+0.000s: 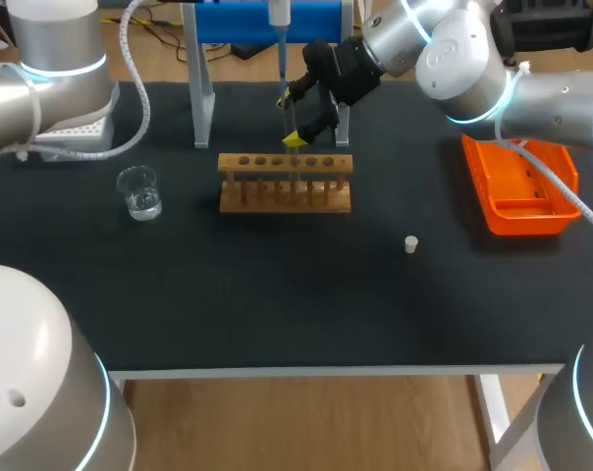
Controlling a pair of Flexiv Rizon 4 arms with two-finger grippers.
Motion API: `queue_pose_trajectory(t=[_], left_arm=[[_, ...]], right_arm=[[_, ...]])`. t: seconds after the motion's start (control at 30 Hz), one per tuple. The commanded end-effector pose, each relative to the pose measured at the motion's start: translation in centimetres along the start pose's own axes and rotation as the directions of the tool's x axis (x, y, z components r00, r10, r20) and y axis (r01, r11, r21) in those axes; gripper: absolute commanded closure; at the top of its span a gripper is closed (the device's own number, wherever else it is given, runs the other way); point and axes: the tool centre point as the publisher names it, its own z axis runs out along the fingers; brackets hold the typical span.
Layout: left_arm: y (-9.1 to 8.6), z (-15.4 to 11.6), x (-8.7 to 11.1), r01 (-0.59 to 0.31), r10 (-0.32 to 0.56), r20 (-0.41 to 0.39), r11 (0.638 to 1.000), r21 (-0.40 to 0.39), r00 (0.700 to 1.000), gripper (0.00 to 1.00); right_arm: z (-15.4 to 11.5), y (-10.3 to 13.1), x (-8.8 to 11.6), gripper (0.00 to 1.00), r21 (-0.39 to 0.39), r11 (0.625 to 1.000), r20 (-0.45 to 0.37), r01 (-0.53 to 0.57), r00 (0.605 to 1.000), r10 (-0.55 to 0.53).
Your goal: Invert the test tube, pick up the pipette, mount the tip to pipette, aspirate from beaker and dispense into the tube, eject the tip, return the pipette, and cap with the stopper.
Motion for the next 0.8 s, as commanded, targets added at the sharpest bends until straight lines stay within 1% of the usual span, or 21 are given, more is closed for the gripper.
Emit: queue_pose_trajectory(t=[0.03, 0.47, 0.8], left_arm=[[0.0, -0.1, -0.3, -0.002, 0.002, -0.001, 1.0, 0.004, 1.0, 1.0], [-0.1, 0.2, -1.6, -0.008, 0.008, -0.011, 1.0, 0.011, 1.0, 1.0], [-0.2, 0.9, -1.4, -0.009, 0.01, -0.024, 1.0, 0.012, 1.0, 1.0]], right_arm=[[-0.2, 0.0, 0.0, 0.0, 0.004, 1.0, -0.003, -0.001, 1.0, 0.001], [-0.2, 0.0, 0.0, 0.0, 0.004, 1.0, -0.003, -0.001, 1.0, 0.001], [-0.2, 0.0, 0.0, 0.0, 0.004, 1.0, -0.003, -0.001, 1.0, 0.001]])
